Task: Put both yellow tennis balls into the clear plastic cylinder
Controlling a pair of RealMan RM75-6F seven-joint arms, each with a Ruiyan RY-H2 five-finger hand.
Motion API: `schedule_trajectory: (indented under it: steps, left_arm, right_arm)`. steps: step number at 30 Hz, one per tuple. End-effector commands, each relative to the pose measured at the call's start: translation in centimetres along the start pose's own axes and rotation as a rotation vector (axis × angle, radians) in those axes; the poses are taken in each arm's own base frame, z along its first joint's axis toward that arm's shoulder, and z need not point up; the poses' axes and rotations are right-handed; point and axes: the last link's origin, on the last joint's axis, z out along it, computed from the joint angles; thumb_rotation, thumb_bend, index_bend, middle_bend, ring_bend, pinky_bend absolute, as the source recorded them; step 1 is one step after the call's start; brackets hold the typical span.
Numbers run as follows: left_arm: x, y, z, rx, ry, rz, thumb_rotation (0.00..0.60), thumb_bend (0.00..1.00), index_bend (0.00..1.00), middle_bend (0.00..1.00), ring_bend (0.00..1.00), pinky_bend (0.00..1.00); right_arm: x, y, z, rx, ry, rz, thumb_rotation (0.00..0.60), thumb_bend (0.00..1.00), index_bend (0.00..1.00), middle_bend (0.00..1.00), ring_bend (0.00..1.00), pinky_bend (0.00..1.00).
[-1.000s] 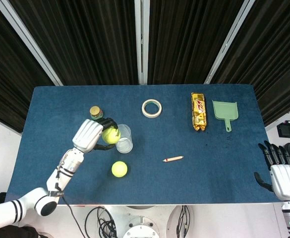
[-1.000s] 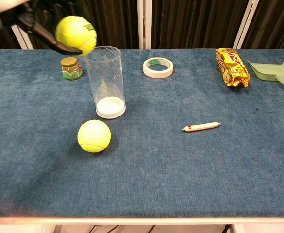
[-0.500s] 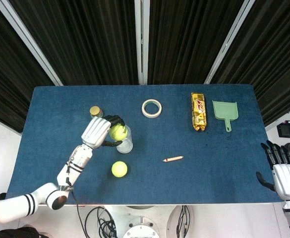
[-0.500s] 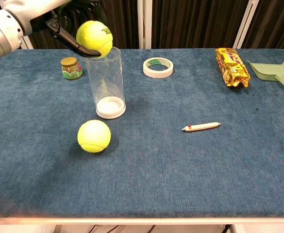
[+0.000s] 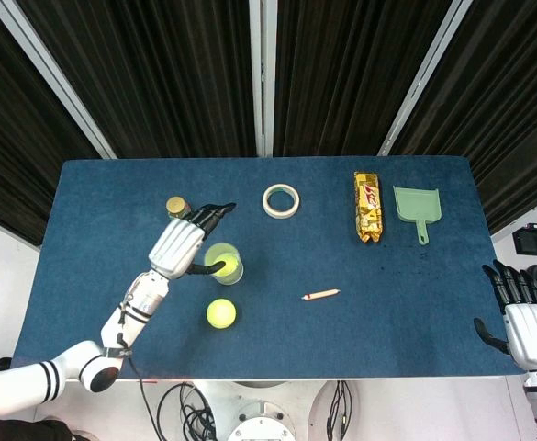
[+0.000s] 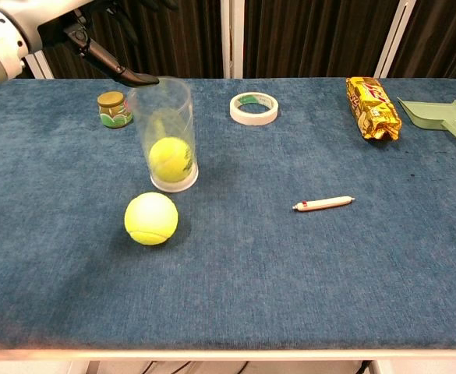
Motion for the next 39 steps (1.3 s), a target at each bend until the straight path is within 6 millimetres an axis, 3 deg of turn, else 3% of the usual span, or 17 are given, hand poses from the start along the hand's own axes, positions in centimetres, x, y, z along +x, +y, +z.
schedule_trajectory:
  steps: [1,4,9,15,18,23,31,39]
  left_arm:
    - [0.2,0.5,-0.9,-0.007,0.002,-0.002,0.6,0.16,0.13,0.17,0.13,0.36]
    - [0.5,1.3,-2.5,-0.028,0.004,0.0,0.6,0.16,0.29,0.26,0.16,0.39]
    - [0.8,2.0,-6.2,-0.081,0.021,0.003,0.6,0.16,0.41,0.36,0.26,0.47]
    - [-1.4,1.3,-10.8,-0.064,-0.085,-0.016,0.6,0.16,0.44,0.39,0.31,0.5]
    - [-3.1,0.7,-12.2,-0.045,-0.137,-0.026,0.6,0.16,0.44,0.39,0.31,0.51]
    - [-5.2,-0.2,-12.3,-0.037,-0.187,-0.012,0.6,0.16,0.41,0.37,0.31,0.52]
    - [-8.0,-1.0,-10.9,-0.049,-0.289,0.036,0.6,0.16,0.16,0.17,0.15,0.35]
    - [-10.0,-1.0,-10.5,-0.05,-0.336,0.037,0.6,0.15,0.15,0.16,0.13,0.32]
  right_arm:
    - [-0.1,0.0,0.0,-0.001,-0.002,-0.001,0.6,0.27,0.0,0.0,0.0,0.0]
    - [-0.2,0.2,0.0,-0.006,-0.006,-0.001,0.6,0.27,0.0,0.0,0.0,0.0]
    - [-0.3,0.2,0.0,-0.006,-0.007,-0.001,0.6,0.27,0.0,0.0,0.0,0.0]
    - [-0.6,0.0,0.1,0.0,-0.014,-0.002,0.6,0.27,0.0,0.0,0.0,0.0]
    - [-0.8,-0.2,0.0,0.003,-0.022,-0.009,0.6,0.27,0.0,0.0,0.0,0.0]
    - [-0.8,-0.1,-0.1,-0.003,-0.022,-0.01,0.6,0.27,0.0,0.0,0.0,0.0]
    - [-0.9,0.3,0.1,-0.015,-0.034,-0.01,0.6,0.27,0.0,0.0,0.0,0.0]
    - [-0.9,0.6,0.1,-0.018,-0.035,-0.006,0.6,0.27,0.0,0.0,0.0,0.0]
